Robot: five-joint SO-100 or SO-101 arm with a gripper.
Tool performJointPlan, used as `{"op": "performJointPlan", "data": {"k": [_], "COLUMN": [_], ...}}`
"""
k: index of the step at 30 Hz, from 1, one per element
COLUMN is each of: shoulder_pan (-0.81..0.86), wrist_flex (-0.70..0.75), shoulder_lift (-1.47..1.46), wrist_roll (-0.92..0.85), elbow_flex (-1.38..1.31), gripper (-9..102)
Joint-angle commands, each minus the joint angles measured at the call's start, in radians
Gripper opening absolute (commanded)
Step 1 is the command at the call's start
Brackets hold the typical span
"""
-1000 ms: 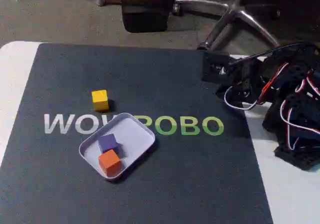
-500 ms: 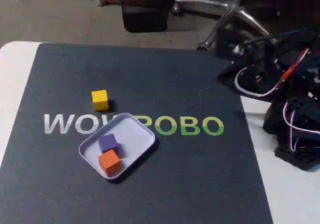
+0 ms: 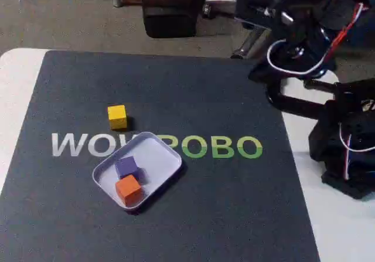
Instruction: Move blocks one by one until all three blocks are in the tray.
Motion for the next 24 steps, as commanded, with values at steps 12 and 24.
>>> {"op": "performJointPlan", "data": {"k": [12, 24], "shoulder_pan": [-0.087, -0.069], "wrist_flex": [0.043, 0.035], "shoulder_lift": [-0.614, -1.065], "wrist_roll": [0.233, 0.321], "elbow_flex": [-0.543, -0.934], "gripper": [-6, -4]}}
